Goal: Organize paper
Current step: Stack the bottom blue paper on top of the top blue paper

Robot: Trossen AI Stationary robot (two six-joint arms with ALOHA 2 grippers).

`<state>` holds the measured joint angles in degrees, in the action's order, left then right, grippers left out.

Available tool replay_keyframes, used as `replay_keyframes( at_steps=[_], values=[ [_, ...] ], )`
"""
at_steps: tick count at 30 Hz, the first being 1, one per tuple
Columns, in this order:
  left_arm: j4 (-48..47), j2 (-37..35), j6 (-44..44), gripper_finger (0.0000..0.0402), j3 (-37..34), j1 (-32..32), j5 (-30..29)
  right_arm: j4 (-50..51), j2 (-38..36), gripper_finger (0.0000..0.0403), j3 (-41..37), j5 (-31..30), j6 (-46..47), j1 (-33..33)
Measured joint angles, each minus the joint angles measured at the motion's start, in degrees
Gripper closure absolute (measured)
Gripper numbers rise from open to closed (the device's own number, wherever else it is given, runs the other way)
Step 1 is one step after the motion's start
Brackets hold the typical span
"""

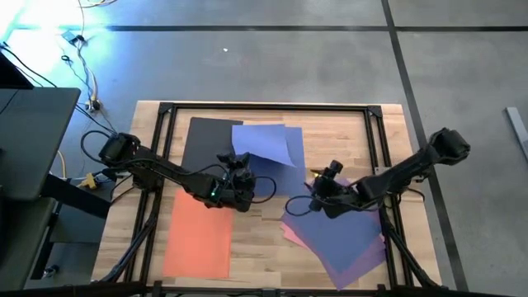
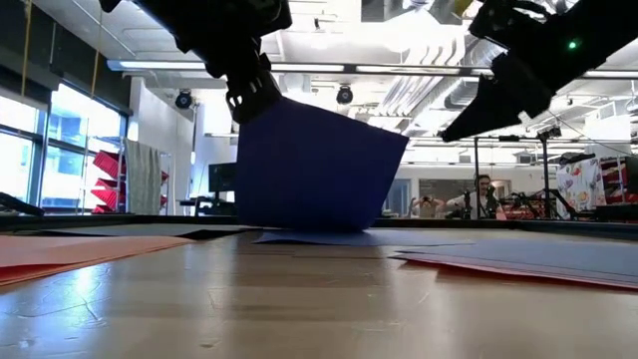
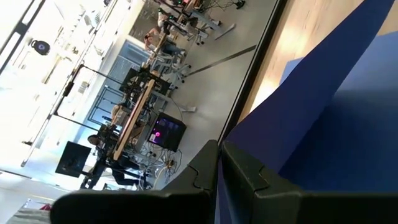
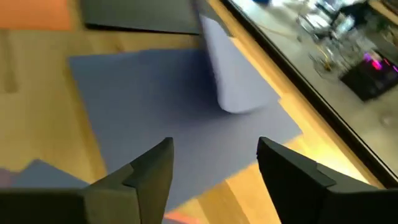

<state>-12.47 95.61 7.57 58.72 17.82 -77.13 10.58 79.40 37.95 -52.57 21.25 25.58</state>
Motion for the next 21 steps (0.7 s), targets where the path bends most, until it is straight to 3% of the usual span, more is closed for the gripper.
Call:
replay_keyframes(
  at_steps=[5, 9, 14, 21],
  values=[
    [0.02, 0.02, 0.01, 0.0402, 0.0, 0.6, 0.07, -6.84, 4.45, 0.0138, 0.0, -5.75, -5.03, -1.87],
    [0.02, 0.02, 0.03, 0.0402, 0.0, 0.68, 0.61, -13.31, 8.11, 0.0139, 0.0, -2.01, -9.41, -4.52],
    [0.07, 0.02, 0.14, 0.0402, 0.0, 0.77, 2.47, -23.78, 13.18, 0.0162, 0.08, 2.14, -18.02, -7.2],
    [0.48, 0.02, 2.24, 0.0402, 0.0, 1.95, 3.53, -24.63, 15.51, 0.0232, 1.7, 2.08, -20.79, -7.99]
  ],
)
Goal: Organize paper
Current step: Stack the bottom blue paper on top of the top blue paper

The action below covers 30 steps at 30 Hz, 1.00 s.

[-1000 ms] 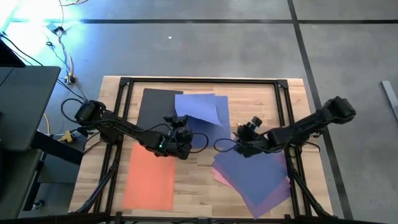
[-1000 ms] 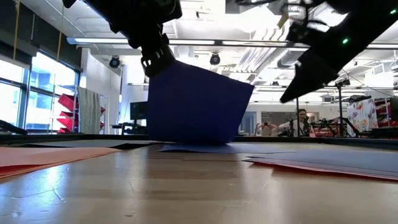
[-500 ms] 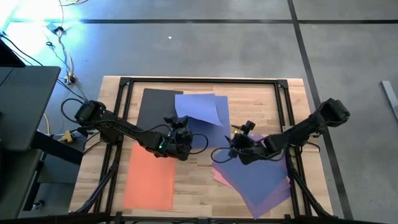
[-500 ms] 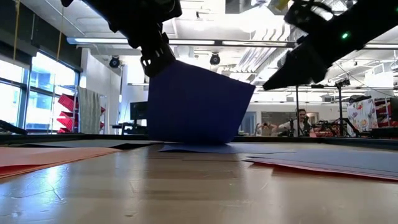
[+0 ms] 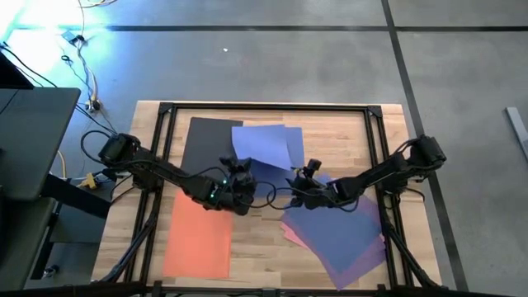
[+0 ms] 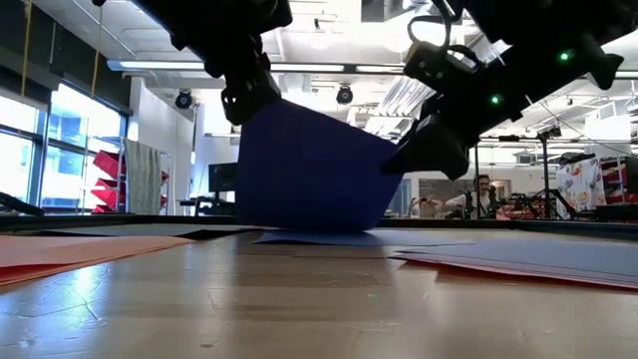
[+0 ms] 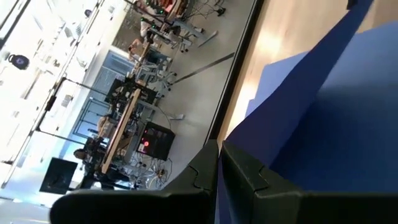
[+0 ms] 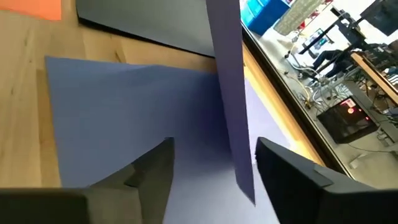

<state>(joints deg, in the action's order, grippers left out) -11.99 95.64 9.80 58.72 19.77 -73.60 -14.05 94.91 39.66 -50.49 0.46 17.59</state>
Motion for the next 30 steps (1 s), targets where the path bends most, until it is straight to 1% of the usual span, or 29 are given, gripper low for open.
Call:
replay_keyframes(
  at_steps=[2, 7, 8, 10, 12, 17, 21, 23, 25, 27, 30],
  values=[
    [0.34, 0.0, 0.79, 0.0402, 0.0, 0.33, -0.17, 0.01, 0.0, 0.0269, 0.02, -0.1, 0.05, 0.01],
    [0.73, 0.0, 0.42, 0.0402, 0.0, 0.57, 0.04, -0.15, 0.0, 0.0382, 0.02, -1.56, 0.06, 0.1],
    [1.34, 0.01, 0.21, 0.0402, 0.0, 0.55, 0.14, -0.37, 0.0, 0.0391, 0.02, -1.6, -0.39, 0.12],
    [2.41, 0.02, 0.24, 0.0402, 0.0, 0.55, 1.32, -0.44, 0.0, 0.0393, 0.02, -2.33, -0.47, 0.12],
    [3.19, 0.02, 0.81, 0.0402, 0.0, 0.55, 2.21, -0.41, 0.0, 0.0395, 0.02, -4.42, -0.46, 0.4],
    [3.54, 0.02, 0.87, 0.0402, 0.0, 0.55, 2.44, -0.45, 0.0, 0.0402, 0.02, -12.98, -2.45, 2.21],
    [5.38, 0.02, 1.2, 0.0402, 0.0, 0.09, 2.64, -0.57, 0.0, 0.0403, 0.04, -19.03, -6.17, 3.53],
    [6.65, 0.04, 2.82, 0.0402, 0.0, -0.24, 2.59, -0.56, 0.0, 0.0403, 0.52, -21.53, -8.5, 4.0],
    [8.22, 0.04, 5.27, 0.0402, 0.0, -0.31, 2.18, -0.62, 0.0, 0.0403, 1.61, -22.57, -11.19, 4.34],
    [9.19, 0.04, 7.27, 0.0402, 0.0, -0.31, 2.52, -0.41, 0.0, 0.0403, 2.71, -22.3, -13.86, 4.34],
    [9.42, 0.17, 9.36, 0.0402, -0.28, -0.75, 6.12, 0.92, -0.02, 0.0403, 3.56, -21.82, -16.76, 4.34]
  ],
)
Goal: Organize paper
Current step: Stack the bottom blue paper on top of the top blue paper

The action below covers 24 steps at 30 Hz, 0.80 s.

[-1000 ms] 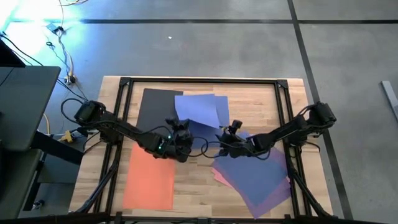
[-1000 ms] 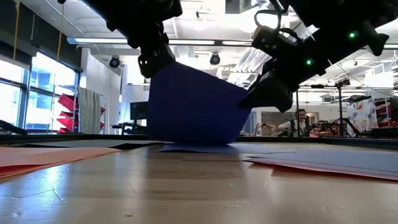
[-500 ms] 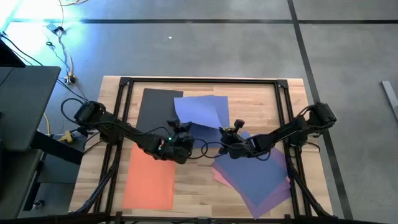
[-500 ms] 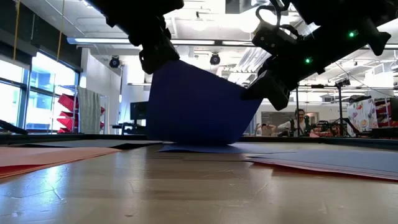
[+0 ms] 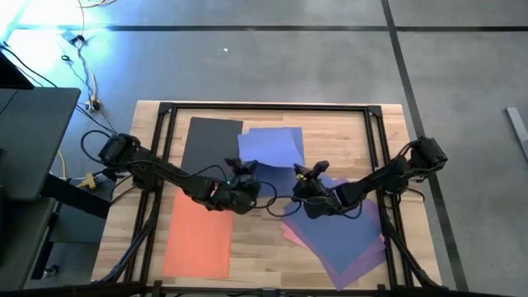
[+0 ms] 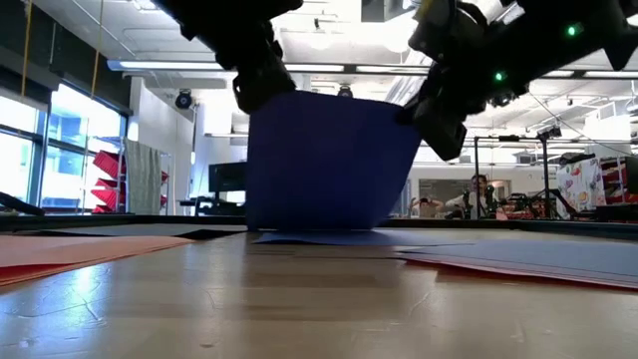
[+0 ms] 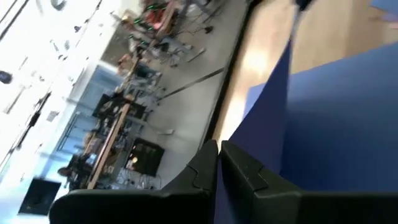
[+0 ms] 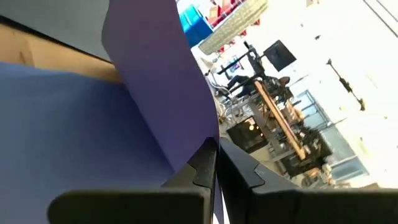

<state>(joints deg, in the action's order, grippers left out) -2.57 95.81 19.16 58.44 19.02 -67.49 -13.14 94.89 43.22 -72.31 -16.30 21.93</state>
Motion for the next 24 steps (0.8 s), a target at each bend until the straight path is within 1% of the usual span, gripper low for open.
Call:
replay_keyframes(
  at_steps=[2, 4, 8, 10, 13, 19, 24],
  values=[
    [2.14, 0.42, 1.09, 0.0402, -1.54, -0.78, 2.58, 2.65, 0.0, 0.0403, -0.02, -0.11, -0.34, -0.02],
    [5.79, 1.78, 3.25, 0.0402, -3.24, -2.02, 4.43, 5.97, 0.0, 0.0403, -0.02, -0.82, 1.42, -0.13],
    [15.17, 4.52, 10.16, 0.0402, -6.39, -3.99, 4.28, 10.52, 0.0, 0.0403, -0.02, -2.48, 6.37, 0.24],
    [16.17, 5.23, 11.18, 0.0402, -6.7, -4.4, 4.15, 11.64, 0.0, 0.0403, -0.04, -1.96, 7.39, 0.85],
    [16.18, 5.6, 11.06, 0.0402, -6.7, -3.67, 3.64, 14.04, -0.04, 0.0403, -0.04, 1.35, 8.81, 1.47],
    [16.42, 5.6, 12.16, 0.0402, -6.66, -0.43, -0.09, 17.21, -0.04, 0.0403, -0.07, 3.79, 12.92, 0.86],
    [15.94, 5.6, 8.4, 0.0402, -6.65, 2.2, -0.15, 17.41, -0.04, 0.0403, -0.08, 11.61, 11.53, -0.81]
  ],
)
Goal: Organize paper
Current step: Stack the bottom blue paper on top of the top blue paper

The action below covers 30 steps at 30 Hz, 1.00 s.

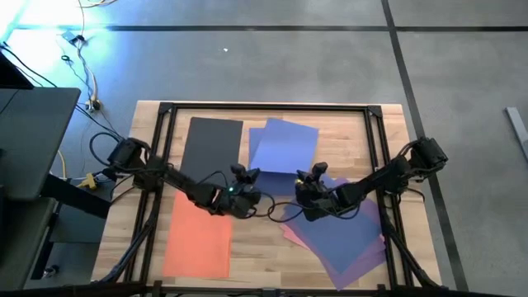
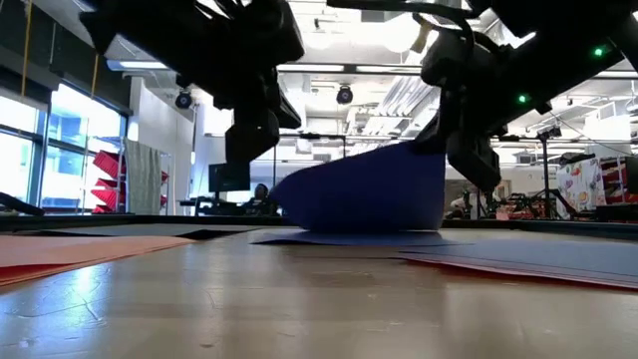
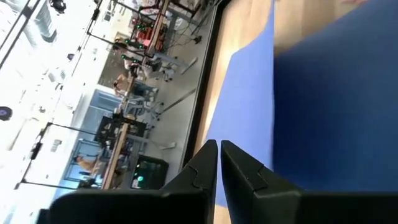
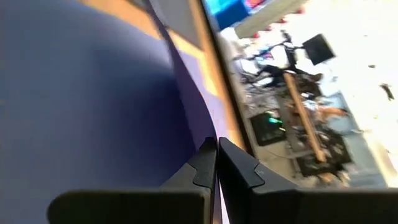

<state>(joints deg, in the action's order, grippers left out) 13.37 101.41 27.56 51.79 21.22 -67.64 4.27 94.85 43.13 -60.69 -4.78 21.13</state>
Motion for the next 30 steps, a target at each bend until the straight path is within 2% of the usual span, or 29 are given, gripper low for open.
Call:
replay_keyframes(
  at_steps=[3, 7, 12, 16, 21, 24, 27, 30],
  values=[
    [-0.41, 0.0, -1.2, 0.0402, 0.0, 0.98, 0.05, -0.33, 0.0, 0.0403, 0.0, 3.06, -0.17, -1.58],
    [-3.33, 0.0, -1.76, 0.0402, 0.02, 1.89, -1.11, -2.88, 0.0, 0.0403, -0.02, 7.11, -5.29, -2.7],
    [-4.1, -0.12, 1.9, 0.0402, 0.02, 3.34, -11.44, -14.65, 0.0, 0.0403, -0.02, 14.69, -17.82, -2.65],
    [-3.82, -1.68, 2.71, 0.0402, 0.07, 3.66, -12.85, -17.04, 0.0, 0.0403, -0.02, 19.58, -24.72, -1.63],
    [-3.98, -2.08, 2.12, 0.0402, 0.07, 3.55, -12.47, -12.11, 0.0, 0.0403, -0.02, 24.47, -19.76, 0.69],
    [-4.22, -2.08, 1.15, 0.0402, 0.07, 3.35, -11.87, -7.46, 0.0, 0.0403, -0.02, 24.93, -17.21, 4.27],
    [-4.21, -2.08, 1.12, 0.0402, 0.07, 3.22, -10.51, 0.58, 0.0, 0.0403, -0.02, 23.64, -14.36, 7.71],
    [-4.17, -2.08, 0.23, 0.0402, 0.07, 3.04, -8.8, 13.51, 0.0, 0.0403, -0.04, 22.44, -10.86, 9.56]
  ],
)
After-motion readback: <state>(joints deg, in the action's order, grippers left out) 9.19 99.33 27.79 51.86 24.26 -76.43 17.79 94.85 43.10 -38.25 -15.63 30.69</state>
